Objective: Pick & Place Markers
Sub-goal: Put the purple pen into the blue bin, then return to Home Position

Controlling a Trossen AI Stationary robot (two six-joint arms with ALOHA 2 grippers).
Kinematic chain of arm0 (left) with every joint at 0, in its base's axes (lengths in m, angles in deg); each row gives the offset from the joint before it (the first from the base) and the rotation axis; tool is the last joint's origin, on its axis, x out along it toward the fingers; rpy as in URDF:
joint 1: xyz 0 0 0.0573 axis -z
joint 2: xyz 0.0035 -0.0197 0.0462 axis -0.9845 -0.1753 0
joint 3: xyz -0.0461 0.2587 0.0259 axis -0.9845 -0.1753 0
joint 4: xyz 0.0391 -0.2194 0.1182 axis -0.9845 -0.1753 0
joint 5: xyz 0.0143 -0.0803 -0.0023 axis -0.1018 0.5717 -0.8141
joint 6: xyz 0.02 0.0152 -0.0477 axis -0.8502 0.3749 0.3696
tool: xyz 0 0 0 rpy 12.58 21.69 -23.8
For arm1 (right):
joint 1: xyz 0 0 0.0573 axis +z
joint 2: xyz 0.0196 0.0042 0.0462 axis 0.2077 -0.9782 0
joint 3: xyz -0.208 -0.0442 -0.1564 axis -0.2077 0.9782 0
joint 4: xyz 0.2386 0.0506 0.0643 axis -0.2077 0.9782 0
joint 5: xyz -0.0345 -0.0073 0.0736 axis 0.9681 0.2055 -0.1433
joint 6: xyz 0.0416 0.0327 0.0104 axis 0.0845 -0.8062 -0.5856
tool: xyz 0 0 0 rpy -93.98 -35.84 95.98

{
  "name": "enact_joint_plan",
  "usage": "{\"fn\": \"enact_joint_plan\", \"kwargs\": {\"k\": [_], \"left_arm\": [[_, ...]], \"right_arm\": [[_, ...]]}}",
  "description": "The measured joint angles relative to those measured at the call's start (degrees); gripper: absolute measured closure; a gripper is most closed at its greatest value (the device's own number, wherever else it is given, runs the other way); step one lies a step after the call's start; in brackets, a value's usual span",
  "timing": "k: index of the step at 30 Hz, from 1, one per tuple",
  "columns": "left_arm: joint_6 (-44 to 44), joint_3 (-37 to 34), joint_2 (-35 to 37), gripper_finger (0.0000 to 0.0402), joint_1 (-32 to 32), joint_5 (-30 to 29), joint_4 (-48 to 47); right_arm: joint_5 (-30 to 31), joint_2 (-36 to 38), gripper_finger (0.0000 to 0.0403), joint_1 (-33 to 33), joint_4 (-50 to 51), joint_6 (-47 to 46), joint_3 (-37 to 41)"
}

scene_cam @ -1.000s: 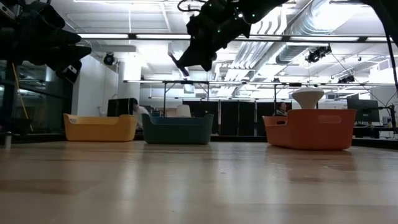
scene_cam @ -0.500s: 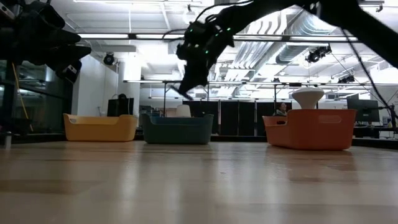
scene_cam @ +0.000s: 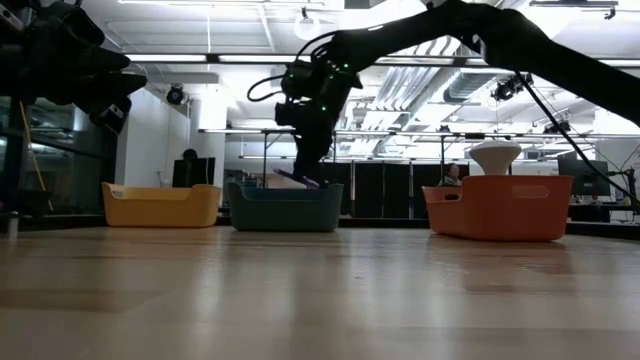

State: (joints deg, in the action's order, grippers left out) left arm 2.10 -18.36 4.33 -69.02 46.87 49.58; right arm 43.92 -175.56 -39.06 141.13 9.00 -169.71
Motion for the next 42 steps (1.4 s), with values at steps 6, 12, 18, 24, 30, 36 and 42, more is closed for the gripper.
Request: {"fn": "enact_joint_plan", "kwargs": {"k": [6,12,18,24,30,36,42], "left_arm": [[0.0,0.0,0.0,0.0270,0.0,0.0,0.0],[0.0,0.0,0.0,0.0270,0.0,0.0,0.0],[0.0,0.0,0.0,0.0270,0.0,0.0,0.0],[0.0,0.0,0.0,0.0270,0.0,0.0,0.0],[0.0,0.0,0.0,0.0270,0.0,0.0,0.0],[0.0,0.0,0.0,0.0270,0.0,0.0,0.0],[0.0,0.0,0.0,0.0270,0.0,0.0,0.0]], "right_arm": [[0.0,0.0,0.0374,0.0,2.1,1.6,0.3],[0.0,-0.1,0.0374,0.1,3.1,0.1,0.3],[-1.2,-1.8,0.0370,0.2,5.5,-1.1,0.3],[-0.4,-1.7,0.0344,0.5,5.7,-1.7,0.3],[-0.1,-1.7,0.0335,0.6,6.2,-1.7,0.3],[0.1,-1.7,0.0333,0.9,6.2,-2.6,0.3],[0.3,-1.4,0.0332,1.5,6.2,-4.5,0.2]]}}
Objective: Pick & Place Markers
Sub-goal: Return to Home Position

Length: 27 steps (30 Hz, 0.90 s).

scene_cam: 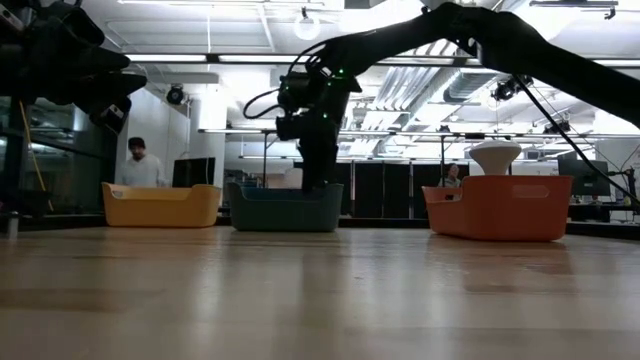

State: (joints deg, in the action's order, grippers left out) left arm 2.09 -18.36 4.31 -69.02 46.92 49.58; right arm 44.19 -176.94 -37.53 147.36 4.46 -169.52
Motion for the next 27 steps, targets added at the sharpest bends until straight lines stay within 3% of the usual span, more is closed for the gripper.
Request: {"fn": "enact_joint_plan", "kwargs": {"k": [12,20,27], "left_arm": [[0.0,0.0,0.0,0.0270,0.0,0.0,0.0],[0.0,0.0,0.0,0.0270,0.0,0.0,0.0],[0.0,0.0,0.0,0.0270,0.0,0.0,0.0]], "right_arm": [[-1.3,7.8,0.0335,2.8,3.0,-1.3,0.1],[-1.6,11.4,0.0394,7.3,5.2,-2.1,0.1],[-3.5,11.6,0.0401,11.9,4.5,-4.7,0.7]]}}
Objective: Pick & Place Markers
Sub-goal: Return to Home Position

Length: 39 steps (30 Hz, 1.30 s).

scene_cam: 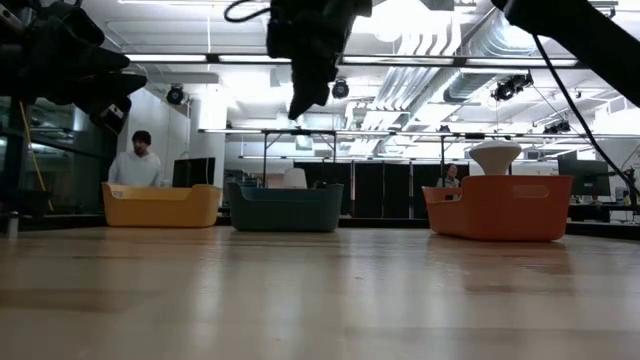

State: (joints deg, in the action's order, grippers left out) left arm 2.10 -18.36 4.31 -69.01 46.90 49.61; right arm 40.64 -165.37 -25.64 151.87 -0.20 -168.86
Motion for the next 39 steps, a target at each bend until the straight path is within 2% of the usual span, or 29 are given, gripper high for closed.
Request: {"fn": "enact_joint_plan", "kwargs": {"k": [5,12,14,19,26,32,35,39], "left_arm": [[0.0,0.0,0.0,0.0270,0.0,0.0,0.0],[0.0,0.0,0.0,0.0270,0.0,0.0,0.0],[0.0,0.0,0.0,0.0270,0.0,0.0,0.0],[0.0,0.0,0.0,0.0270,0.0,0.0,0.0],[0.0,0.0,0.0,0.0270,0.0,0.0,0.0],[0.0,0.0,0.0,0.0270,0.0,0.0,0.0],[0.0,0.0,0.0,0.0270,0.0,0.0,0.0],[0.0,0.0,0.0,0.0270,0.0,0.1,0.0]], "right_arm": [[-1.0,1.7,0.0402,3.3,-7.1,-2.0,8.2],[-4.0,13.1,0.0402,6.6,-26.7,-7.9,34.7],[-4.7,18.5,0.0402,6.8,-34.2,-10.9,43.7],[-1.6,33.7,0.0402,7.2,-50.2,-18.2,65.3],[1.1,56.4,0.0403,7.0,-69.7,-27.7,90.4],[3.6,76.2,0.0403,6.6,-79.9,-35.7,107.1],[4.6,85.3,0.0403,6.8,-88.3,-38.6,113.2],[11.0,94.1,0.0403,9.6,-98.1,-39.9,120.1]]}}
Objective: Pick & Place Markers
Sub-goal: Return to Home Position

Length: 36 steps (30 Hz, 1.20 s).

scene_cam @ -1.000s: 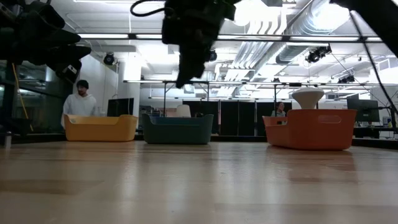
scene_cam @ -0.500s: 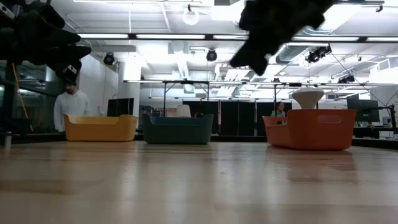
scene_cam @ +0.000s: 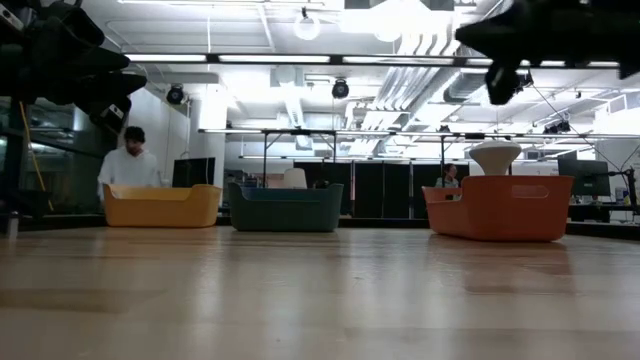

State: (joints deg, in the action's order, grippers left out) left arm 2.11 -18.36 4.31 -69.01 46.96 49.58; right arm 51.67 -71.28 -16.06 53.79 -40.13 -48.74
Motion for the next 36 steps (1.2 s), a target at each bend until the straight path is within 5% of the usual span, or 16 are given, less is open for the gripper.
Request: {"fn": "enact_joint_plan", "kwargs": {"k": [10,28,36], "left_arm": [[0.0,0.0,0.0,0.0270,0.0,0.0,0.0],[0.0,0.0,0.0,0.0270,0.0,0.1,0.0],[0.0,0.0,0.0,0.0270,0.0,0.1,0.0]], "right_arm": [[16.4,9.3,0.0403,11.7,-8.8,-0.8,12.6],[4.4,28.6,0.0403,1.9,24.3,-3.1,12.9],[1.5,30.7,0.0403,0.7,26.2,0.5,12.7]]}}
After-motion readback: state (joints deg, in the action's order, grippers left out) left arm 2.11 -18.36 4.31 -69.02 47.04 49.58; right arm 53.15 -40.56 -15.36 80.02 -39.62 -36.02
